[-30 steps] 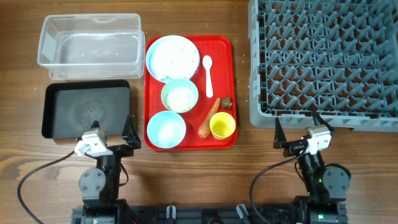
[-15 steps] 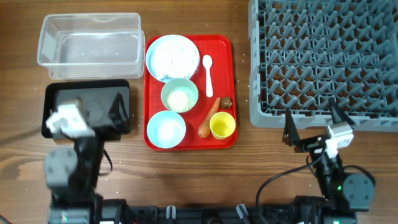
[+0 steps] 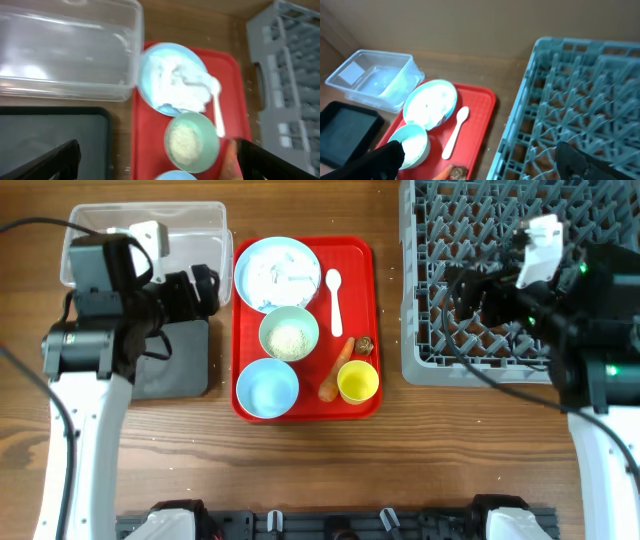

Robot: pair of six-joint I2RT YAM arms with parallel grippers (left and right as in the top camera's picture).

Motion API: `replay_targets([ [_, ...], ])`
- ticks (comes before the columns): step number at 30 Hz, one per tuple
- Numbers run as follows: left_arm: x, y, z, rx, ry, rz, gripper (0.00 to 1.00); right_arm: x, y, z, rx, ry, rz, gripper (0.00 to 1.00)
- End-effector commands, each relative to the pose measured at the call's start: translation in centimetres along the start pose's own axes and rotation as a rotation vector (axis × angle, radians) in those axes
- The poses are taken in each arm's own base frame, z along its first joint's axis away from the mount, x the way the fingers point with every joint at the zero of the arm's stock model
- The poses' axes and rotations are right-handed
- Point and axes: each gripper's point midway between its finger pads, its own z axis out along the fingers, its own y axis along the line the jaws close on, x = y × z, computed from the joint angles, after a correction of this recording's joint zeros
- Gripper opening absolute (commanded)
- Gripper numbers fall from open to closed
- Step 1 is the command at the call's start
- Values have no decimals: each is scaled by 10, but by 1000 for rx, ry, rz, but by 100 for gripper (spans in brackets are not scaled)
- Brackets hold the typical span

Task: Sort waste into correct bins and load items into the dishwasher rack
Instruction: 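Grasp the rim of the rice-filled bowl with the left gripper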

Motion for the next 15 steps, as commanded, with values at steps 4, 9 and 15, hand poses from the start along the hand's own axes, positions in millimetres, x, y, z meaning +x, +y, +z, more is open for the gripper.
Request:
replay_targets([
  [4,30,-53,53,149,170,92,100,7,22,24,-213,60,93,100],
  [9,74,-91,100,73,286,192,96,10,20,27,-206,72,102,98],
  [15,155,-127,160,-54,429,405,84,14,15,28,-178,88,110,94],
])
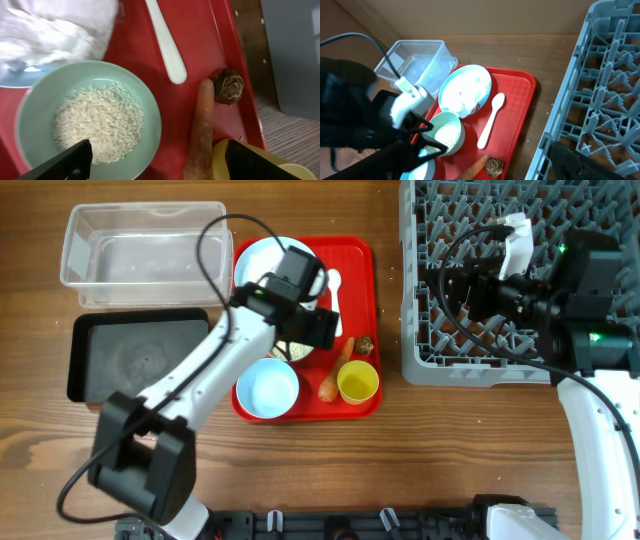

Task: Sort waste into correct bins and load items into the dishwasher rack
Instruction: 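Grasp the rim of the rice-filled bowl with the left gripper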

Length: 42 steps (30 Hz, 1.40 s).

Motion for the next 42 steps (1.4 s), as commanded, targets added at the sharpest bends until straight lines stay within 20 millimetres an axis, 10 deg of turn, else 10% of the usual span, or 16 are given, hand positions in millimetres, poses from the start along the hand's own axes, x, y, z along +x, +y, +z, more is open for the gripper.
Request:
replay_targets([
  [1,9,2,28,-154,30,58,82,-2,0,-1,8,5,9,94],
  [5,-2,-3,41,-140,-15,35,54,2,-7,-1,51,21,17,93],
  [15,2,3,54,-166,2,-30,34,10,-14,7,54,55,41,90],
  [42,40,3,72,-151,165,-40,24,23,-18,11,60,106,70,90],
])
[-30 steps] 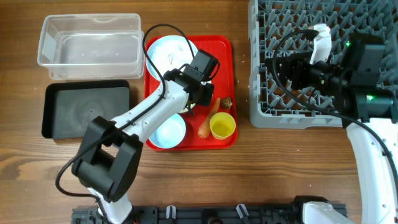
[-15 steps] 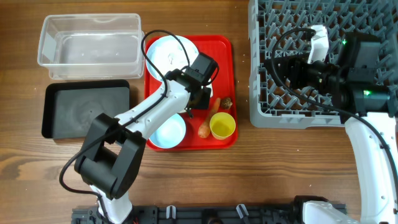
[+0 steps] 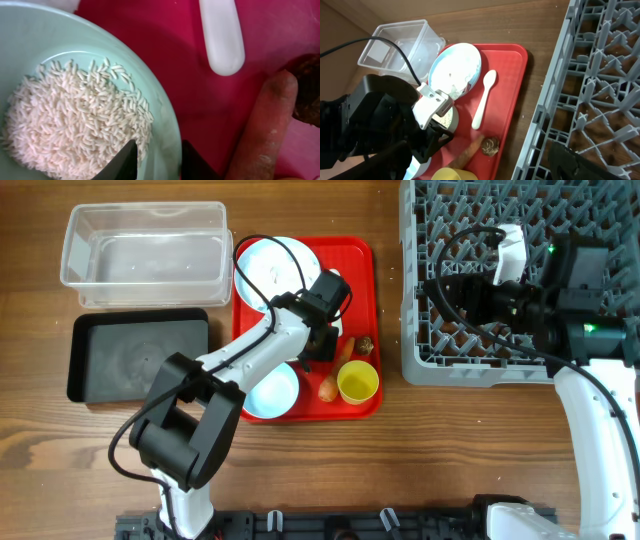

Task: Sort waste into correct bins and load items into the dishwasher rack
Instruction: 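Grasp the rim of the rice-filled bowl with the left gripper, then tip the bowl over the black tray to pour out the rice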

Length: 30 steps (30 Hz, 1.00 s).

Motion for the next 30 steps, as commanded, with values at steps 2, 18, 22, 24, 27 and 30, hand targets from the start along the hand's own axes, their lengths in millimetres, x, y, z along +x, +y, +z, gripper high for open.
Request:
replay_targets([
  [2,2,-6,5,30,21,13,15,-4,-3,1,20,-1,-10,90],
  [18,-71,22,-150,161,-318,-162,4,-5,-11,0,70,-5,-32,90],
  [22,-45,94,-168,182,-224,-365,4,-5,-12,0,71,-5,-31,90],
  [24,-25,132,-167,199,-147,-473,4,-5,-12,0,71,-5,-31,90],
  [27,-1,177,-170,288,-87,-542,4,-6,-12,0,71,-6,-31,90],
  [30,17,206,-170,370,-87,-582,4,-5,-12,0,71,-5,-31,90],
])
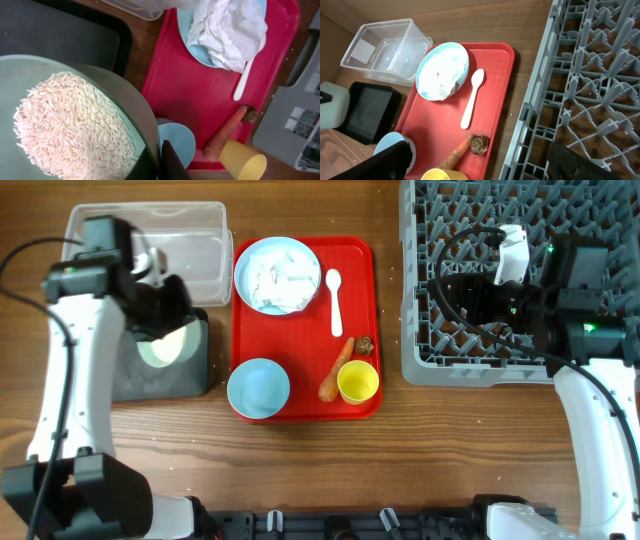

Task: Sort waste into correct bins and load items into the dishwasher rack
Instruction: 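Tip the bowl over the black tray to pour out the rice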

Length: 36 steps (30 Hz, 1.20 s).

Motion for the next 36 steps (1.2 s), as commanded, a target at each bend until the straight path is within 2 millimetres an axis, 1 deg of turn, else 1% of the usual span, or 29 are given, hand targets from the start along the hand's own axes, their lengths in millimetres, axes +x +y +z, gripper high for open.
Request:
replay_targets([
  [1,3,25,-12,131,9,0,4,-5,-1,0,10,-6,-28,90],
  [2,2,39,-10,125,2,-39,4,-5,-1,0,10,-6,-27,90],
  [3,-1,54,-8,162,-17,-81,4,-5,-1,0,10,-5,-25,90],
  [6,-13,69,-4,357,-99,-161,4,-5,-1,0,10,-4,-22,90],
  [7,-15,80,-2,451,-145,-205,4,-5,-1,0,10,-4,-22,90],
  [10,-13,99,-2,519,-185,-275,4,-5,-1,0,10,-4,-6,90],
  [11,-15,102,-6,547,-202,-289,4,-5,-1,0,10,-5,3,90],
  [13,-26,106,-25,652,-283,-284,4,-5,-1,0,10,-4,3,90],
  [16,-36,118,-34,648,-351,-268,4,-5,-1,0,10,-4,3,90],
  [18,-41,121,-34,642,-372,-249,4,-5,-1,0,10,-4,3,90],
  [20,-46,125,-30,639,-384,-237,4,-5,-1,0,10,-4,3,90],
  [22,-49,131,-20,642,-376,-244,4,-5,-1,0,10,-4,3,90],
  [23,-51,136,-12,646,-365,-257,4,-5,-1,0,10,-3,4,90],
  [24,-51,135,-9,683,-354,-265,4,-5,-1,0,10,-3,4,90],
  [27,-54,126,-15,849,-352,-262,4,-4,-1,0,10,0,5,90],
  [30,-54,122,-18,929,-347,-261,4,-4,-1,0,10,0,5,90],
  [34,-54,108,-39,1076,-360,-227,4,-4,-1,0,10,-1,5,90],
  [36,-54,105,-45,1116,-356,-229,4,-4,-1,0,10,-1,4,90],
])
